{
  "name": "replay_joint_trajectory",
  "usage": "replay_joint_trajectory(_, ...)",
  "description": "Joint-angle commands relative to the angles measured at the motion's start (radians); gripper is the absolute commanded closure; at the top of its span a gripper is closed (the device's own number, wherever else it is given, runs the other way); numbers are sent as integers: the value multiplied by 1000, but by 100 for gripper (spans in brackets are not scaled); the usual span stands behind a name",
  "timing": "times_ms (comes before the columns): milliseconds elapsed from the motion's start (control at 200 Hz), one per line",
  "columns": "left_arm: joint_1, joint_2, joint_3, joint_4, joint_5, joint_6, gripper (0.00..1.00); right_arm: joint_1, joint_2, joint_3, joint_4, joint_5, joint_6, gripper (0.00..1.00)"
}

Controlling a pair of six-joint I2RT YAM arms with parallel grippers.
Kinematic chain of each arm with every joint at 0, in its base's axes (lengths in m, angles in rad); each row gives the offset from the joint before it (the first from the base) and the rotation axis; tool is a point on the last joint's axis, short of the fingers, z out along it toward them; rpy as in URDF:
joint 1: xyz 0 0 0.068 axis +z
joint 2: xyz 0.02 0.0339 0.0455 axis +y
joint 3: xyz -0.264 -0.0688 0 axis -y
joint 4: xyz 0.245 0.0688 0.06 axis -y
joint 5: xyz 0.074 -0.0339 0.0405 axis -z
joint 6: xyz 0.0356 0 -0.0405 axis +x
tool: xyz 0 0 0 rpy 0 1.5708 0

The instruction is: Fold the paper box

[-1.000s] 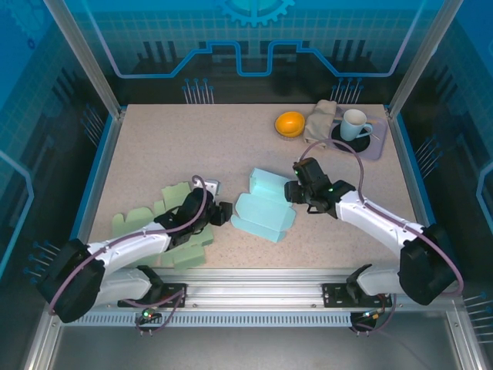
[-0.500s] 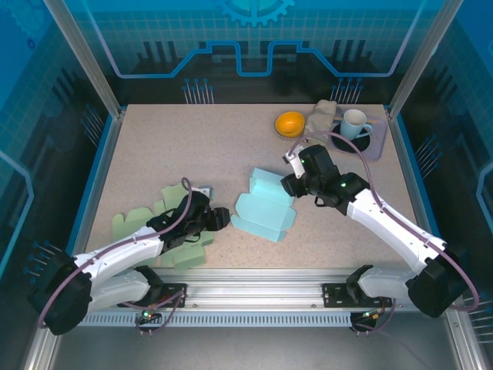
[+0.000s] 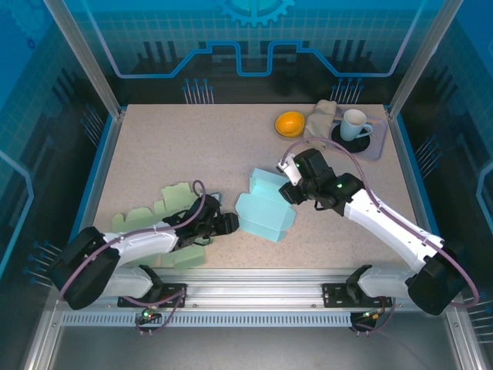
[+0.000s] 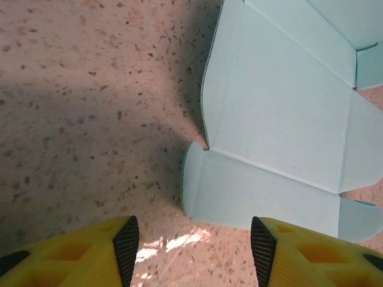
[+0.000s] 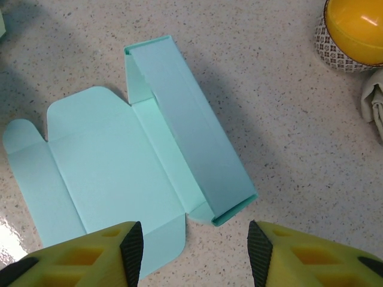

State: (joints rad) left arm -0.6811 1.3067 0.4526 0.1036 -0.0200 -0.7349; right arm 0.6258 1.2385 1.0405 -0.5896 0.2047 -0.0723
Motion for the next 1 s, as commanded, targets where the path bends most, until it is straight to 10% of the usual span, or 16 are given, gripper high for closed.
replay_joint_trajectory(0,-14,58,20,67,25,0,47,20,-43,-26,-28,-15,-4,48)
replay_joint_trajectory(365,-51,188,75,79,-29,71,59,20,-135,-73,-43,-9,-16,48)
replay_joint_trajectory(625,-54,174,122,39,-70,146,98,20,-180,-91,-62,-4,-13,48)
replay_joint_trajectory(995,-55,-91,370,-487,-280,406,100,17,-305,-79,-112,29,0,47)
